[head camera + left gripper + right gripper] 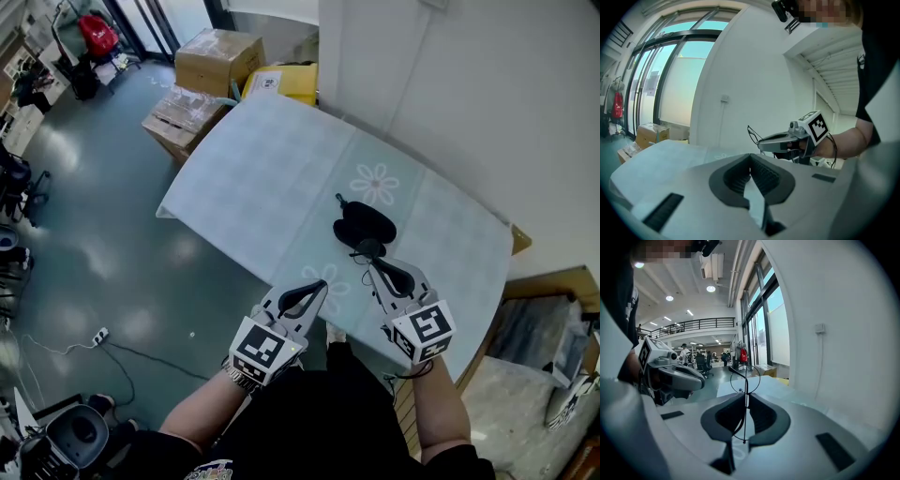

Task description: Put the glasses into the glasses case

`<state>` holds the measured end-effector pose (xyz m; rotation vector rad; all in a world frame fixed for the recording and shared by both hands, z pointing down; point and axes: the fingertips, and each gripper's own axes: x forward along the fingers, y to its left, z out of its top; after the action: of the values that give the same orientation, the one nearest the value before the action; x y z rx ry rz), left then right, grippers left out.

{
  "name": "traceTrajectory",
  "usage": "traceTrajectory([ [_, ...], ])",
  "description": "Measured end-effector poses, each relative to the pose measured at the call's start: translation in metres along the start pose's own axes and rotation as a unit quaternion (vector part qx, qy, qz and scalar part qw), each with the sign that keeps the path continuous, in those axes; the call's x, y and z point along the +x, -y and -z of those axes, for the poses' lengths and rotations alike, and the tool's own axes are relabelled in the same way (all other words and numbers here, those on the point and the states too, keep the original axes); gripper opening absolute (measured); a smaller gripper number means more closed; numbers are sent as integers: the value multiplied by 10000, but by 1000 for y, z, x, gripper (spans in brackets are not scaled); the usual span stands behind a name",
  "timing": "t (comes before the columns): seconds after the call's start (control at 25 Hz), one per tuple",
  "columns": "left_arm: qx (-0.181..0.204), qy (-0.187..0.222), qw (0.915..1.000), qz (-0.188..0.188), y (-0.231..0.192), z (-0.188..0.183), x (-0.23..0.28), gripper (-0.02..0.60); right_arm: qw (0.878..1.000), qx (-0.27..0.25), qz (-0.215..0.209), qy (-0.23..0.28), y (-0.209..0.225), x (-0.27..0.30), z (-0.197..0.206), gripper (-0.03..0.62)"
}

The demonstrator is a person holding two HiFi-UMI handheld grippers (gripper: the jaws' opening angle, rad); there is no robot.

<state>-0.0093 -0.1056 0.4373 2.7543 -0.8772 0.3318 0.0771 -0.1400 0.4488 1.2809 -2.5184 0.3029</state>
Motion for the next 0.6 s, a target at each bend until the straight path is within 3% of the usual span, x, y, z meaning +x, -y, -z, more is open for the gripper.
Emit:
traceTrajectory([
  [0.6,-164,-348,9992,-130,-20,21,46,28,9951,-145,-517,-825,62,62,46,49],
])
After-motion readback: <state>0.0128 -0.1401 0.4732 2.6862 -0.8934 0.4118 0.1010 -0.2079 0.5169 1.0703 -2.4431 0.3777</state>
